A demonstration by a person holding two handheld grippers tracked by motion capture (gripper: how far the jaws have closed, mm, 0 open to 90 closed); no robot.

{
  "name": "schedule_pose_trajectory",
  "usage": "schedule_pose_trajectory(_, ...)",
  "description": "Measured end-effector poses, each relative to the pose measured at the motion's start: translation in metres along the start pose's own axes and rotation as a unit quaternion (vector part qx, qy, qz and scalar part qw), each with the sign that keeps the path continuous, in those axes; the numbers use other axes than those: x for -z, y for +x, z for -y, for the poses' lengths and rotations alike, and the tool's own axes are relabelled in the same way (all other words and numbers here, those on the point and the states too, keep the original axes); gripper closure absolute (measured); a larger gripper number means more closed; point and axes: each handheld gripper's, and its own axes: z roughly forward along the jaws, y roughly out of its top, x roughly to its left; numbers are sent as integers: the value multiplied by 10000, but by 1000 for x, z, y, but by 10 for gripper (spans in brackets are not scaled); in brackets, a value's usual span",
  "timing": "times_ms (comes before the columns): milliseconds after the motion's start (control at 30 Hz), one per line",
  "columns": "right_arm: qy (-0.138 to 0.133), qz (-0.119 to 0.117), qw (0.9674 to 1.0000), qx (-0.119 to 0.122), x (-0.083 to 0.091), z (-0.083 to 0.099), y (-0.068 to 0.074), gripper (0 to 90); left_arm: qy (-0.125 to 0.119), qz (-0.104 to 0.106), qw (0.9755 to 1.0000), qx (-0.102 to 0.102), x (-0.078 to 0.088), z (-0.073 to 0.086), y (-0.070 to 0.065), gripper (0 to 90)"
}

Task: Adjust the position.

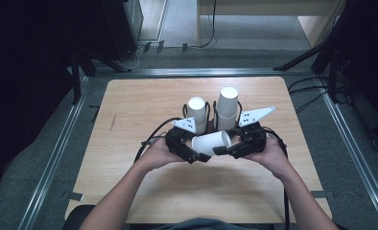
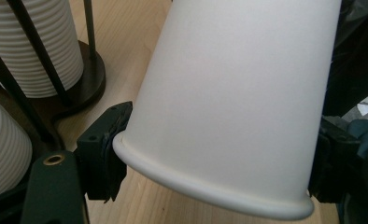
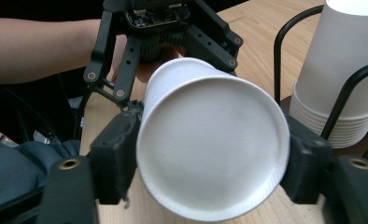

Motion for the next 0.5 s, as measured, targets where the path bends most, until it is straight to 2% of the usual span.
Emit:
schedule_pose_trajectory(100,16,70,10000,-36,0,0,0,244,60,14,9999,94,5,0,4,221)
schedule_pose_trajectory(167,11,68,9999,-100,2,1,-2,230,153,-42,9998,87,8,-1,5,221)
schedule_pose_trajectory(233,31,87,9999,-97,3,2,-3,230,139,-26,9998,104,11,-2,6,221)
schedule_pose_trajectory(433,212,76,9997,-55,2,5,-5,238,201,-61,9998,56,18,-5,7,221)
schedule_pose_trajectory(500,286,107,9995,3,1,6,-4,245,324,-96,9994,16,18,-6,7,221)
